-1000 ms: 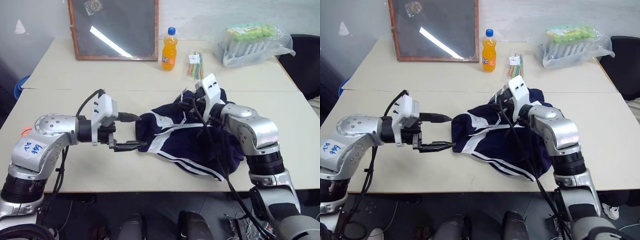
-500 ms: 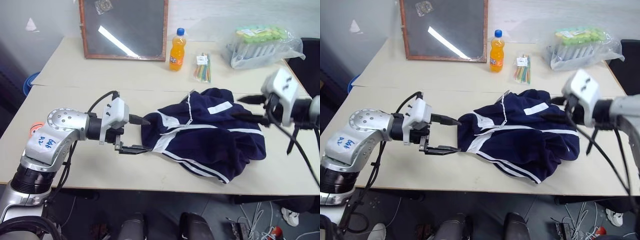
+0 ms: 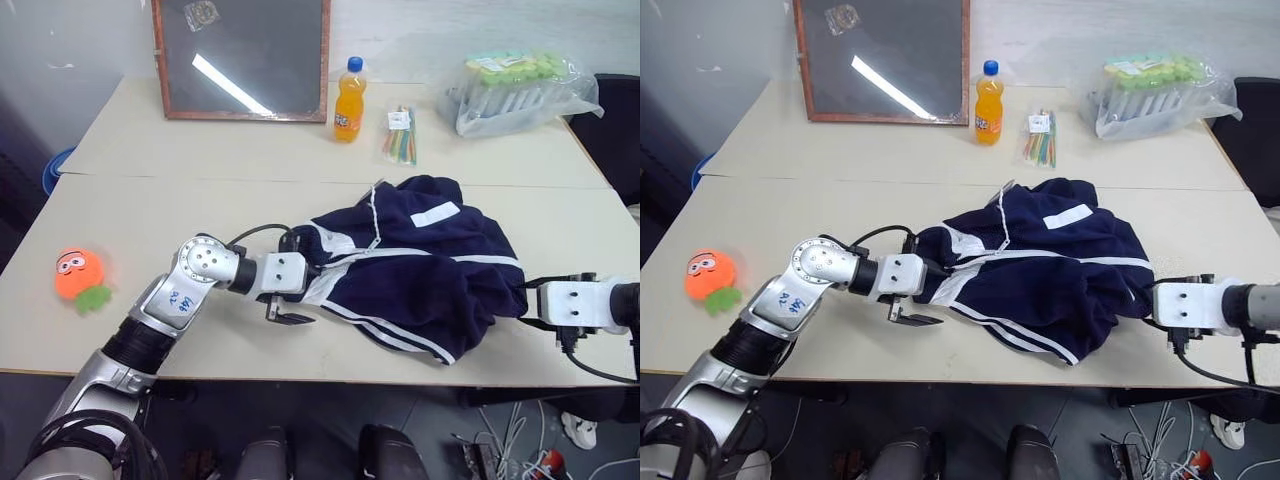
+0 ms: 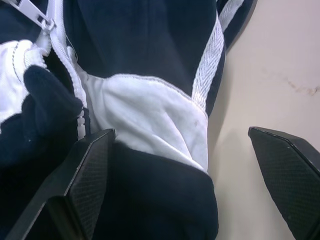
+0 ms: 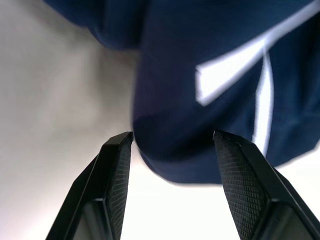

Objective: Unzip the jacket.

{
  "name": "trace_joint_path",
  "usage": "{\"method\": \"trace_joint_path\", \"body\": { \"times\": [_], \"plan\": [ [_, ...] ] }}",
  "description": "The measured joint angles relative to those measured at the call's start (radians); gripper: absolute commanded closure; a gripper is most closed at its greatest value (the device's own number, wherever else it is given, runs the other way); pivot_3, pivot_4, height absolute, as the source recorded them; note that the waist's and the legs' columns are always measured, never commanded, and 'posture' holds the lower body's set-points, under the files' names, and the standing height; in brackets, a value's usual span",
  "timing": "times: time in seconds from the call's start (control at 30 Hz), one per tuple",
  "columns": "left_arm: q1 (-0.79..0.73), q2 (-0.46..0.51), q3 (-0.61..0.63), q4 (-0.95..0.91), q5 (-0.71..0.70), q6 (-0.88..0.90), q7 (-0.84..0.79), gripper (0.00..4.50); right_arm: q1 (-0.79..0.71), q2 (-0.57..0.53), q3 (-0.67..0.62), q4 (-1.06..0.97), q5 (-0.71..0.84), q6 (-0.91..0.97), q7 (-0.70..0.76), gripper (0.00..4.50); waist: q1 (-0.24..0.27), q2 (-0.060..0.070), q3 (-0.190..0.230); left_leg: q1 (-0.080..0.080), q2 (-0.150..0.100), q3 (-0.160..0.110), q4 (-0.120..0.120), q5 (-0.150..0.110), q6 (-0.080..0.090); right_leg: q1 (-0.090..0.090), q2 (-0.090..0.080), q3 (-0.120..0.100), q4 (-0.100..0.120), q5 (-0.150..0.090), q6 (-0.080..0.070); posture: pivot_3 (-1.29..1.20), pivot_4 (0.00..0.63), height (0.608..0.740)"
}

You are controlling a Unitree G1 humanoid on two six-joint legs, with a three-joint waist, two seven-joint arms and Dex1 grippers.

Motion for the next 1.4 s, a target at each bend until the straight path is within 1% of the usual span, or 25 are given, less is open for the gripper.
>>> {"method": "trace_joint_path", "body": {
  "times": [0.03,0.07,0.17,0.2,0.3,0.5,0.57,0.67,0.83,0.97,1.07,1.1,1.17,1.3,1.4],
  "plan": [
    [0.000,-0.001,-0.003,0.009,0.009,-0.005,0.000,0.00,-0.008,0.023,0.003,0.001,0.002,0.010,-0.006,1.85,0.000,0.000,0.000,0.000,0.000,0.000,0.000,0.000,0.000,0.000,0.000,0.000,0.000,0.000,0.000,0.00,0.150,0.740],
    [0.001,-0.010,-0.006,0.029,0.023,-0.017,0.001,0.00,-0.040,0.072,0.016,0.006,0.010,0.043,-0.021,1.85,0.000,0.000,0.000,0.000,0.000,0.000,0.001,0.000,0.000,0.000,0.000,0.000,0.000,0.000,0.000,0.00,0.150,0.740],
    [0.000,-0.031,-0.001,0.042,0.025,-0.022,0.001,0.61,-0.093,0.124,0.051,0.030,0.007,0.076,-0.040,1.80,0.002,0.000,0.000,0.000,0.000,-0.001,0.001,0.000,0.000,0.001,0.000,0.000,0.000,0.000,0.000,0.00,0.150,0.740],
    [0.001,-0.036,0.000,0.046,0.025,-0.021,0.001,0.93,-0.109,0.134,0.068,0.042,-0.004,0.082,-0.045,1.80,0.005,0.000,0.000,0.000,0.000,-0.001,0.001,0.000,0.000,0.001,0.000,0.000,0.000,0.000,0.000,0.00,0.150,0.740],
    [0.002,-0.039,0.008,0.060,0.025,-0.017,0.000,1.86,-0.125,0.159,0.086,0.070,-0.022,0.069,-0.058,2.41,0.007,0.000,0.000,0.000,0.000,-0.002,0.001,0.000,0.000,0.001,0.000,-0.001,0.000,0.000,0.000,0.00,0.150,0.740],
    [0.013,-0.033,0.028,0.060,0.018,-0.010,-0.004,3.82,-0.115,0.155,0.098,0.133,-0.053,-0.036,-0.085,4.46,0.004,0.000,0.000,0.001,0.000,-0.002,0.001,0.000,0.000,0.003,0.000,-0.001,0.000,0.000,0.000,0.00,0.150,0.740],
    [0.026,-0.030,0.041,0.053,0.009,-0.008,-0.010,4.42,-0.120,0.132,0.100,0.184,-0.088,-0.103,-0.113,4.50,0.005,0.000,0.000,0.001,0.000,-0.002,0.002,0.000,0.000,0.003,0.000,-0.001,0.000,0.000,0.000,0.00,0.150,0.740],
    [0.053,-0.022,0.049,0.030,-0.005,-0.009,-0.014,4.47,-0.132,0.062,0.108,0.272,-0.178,-0.218,-0.174,4.50,0.006,0.000,0.000,0.001,0.000,-0.003,0.001,0.000,0.000,0.003,0.000,-0.001,0.000,0.000,0.000,0.00,0.150,0.740],
    [0.097,-0.003,0.049,-0.042,-0.018,0.008,-0.022,4.47,-0.142,-0.030,0.111,0.307,-0.334,-0.412,-0.336,4.50,0.001,0.001,0.000,0.001,0.000,-0.002,0.001,0.000,0.000,0.001,0.000,0.000,0.000,0.000,0.000,0.00,0.150,0.740],
    [0.160,0.048,0.066,-0.132,-0.056,0.039,-0.037,4.47,-0.087,-0.075,0.107,0.278,-0.370,-0.486,-0.403,4.50,0.000,0.001,0.000,0.001,0.001,-0.003,0.001,0.000,0.000,0.001,0.000,-0.001,0.000,0.000,0.000,0.00,0.150,0.740],
    [0.229,0.134,0.094,-0.217,-0.087,0.043,-0.062,4.47,0.050,-0.078,0.074,0.168,-0.303,-0.448,-0.383,4.50,0.001,0.001,0.000,0.001,0.001,-0.006,0.000,0.000,0.000,0.001,0.000,-0.001,0.000,0.000,0.000,0.00,0.150,0.740],
    [0.253,0.168,0.108,-0.239,-0.093,0.039,-0.067,4.47,0.115,-0.078,0.051,0.105,-0.259,-0.408,-0.364,4.50,0.002,0.001,0.000,0.001,0.001,-0.009,0.000,0.000,0.000,0.002,0.000,0.000,0.000,0.000,0.000,0.00,0.150,0.740],
    [0.270,0.203,0.129,-0.242,-0.097,0.023,-0.071,4.47,0.208,-0.066,0.001,0.003,-0.204,-0.330,-0.339,4.50,0.003,0.001,0.000,0.001,0.001,-0.009,0.001,0.000,0.000,0.002,0.000,0.000,0.000,0.000,0.000,0.00,0.150,0.740],
    [0.266,0.234,0.151,-0.185,-0.097,-0.014,-0.077,4.47,0.349,0.007,-0.069,-0.183,-0.168,-0.176,-0.325,4.50,0.006,0.001,0.000,0.003,0.001,-0.010,0.001,0.000,0.000,0.004,0.000,-0.001,-0.001,0.000,0.000,0.00,0.150,0.740],
    [0.222,0.227,0.155,-0.100,-0.097,-0.047,-0.077,4.47,0.405,0.065,-0.091,-0.282,-0.172,-0.077,-0.328,4.50,0.005,0.001,0.000,0.003,0.001,-0.010,0.001,0.000,0.000,0.004,0.000,-0.001,0.000,0.000,0.000,0.00,0.150,0.740]
  ]
}}
